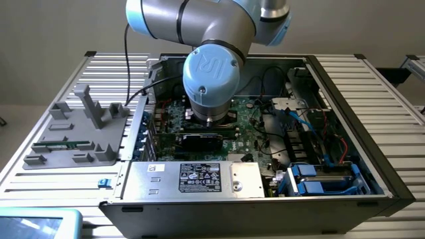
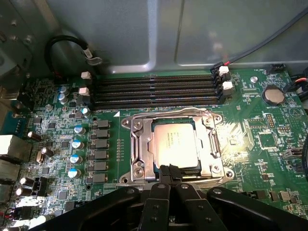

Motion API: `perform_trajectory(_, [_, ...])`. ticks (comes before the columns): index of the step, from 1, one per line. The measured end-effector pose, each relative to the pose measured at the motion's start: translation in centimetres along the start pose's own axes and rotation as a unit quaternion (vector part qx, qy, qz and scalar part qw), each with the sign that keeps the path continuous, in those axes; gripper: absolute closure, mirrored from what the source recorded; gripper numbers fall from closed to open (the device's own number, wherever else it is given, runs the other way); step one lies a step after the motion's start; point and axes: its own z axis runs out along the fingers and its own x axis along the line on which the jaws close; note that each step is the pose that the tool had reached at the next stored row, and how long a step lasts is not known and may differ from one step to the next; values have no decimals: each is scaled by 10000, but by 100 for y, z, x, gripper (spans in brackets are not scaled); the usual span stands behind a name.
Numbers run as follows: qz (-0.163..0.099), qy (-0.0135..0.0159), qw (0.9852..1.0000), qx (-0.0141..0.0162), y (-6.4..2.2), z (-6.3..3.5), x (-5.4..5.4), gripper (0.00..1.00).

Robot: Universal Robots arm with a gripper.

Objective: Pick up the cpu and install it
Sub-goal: 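Install the second cpu locking lever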

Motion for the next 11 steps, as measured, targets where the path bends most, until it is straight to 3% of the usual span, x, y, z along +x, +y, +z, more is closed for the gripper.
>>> perform_trajectory(11, [-10, -19, 10000, -4, 10, 8, 8, 91])
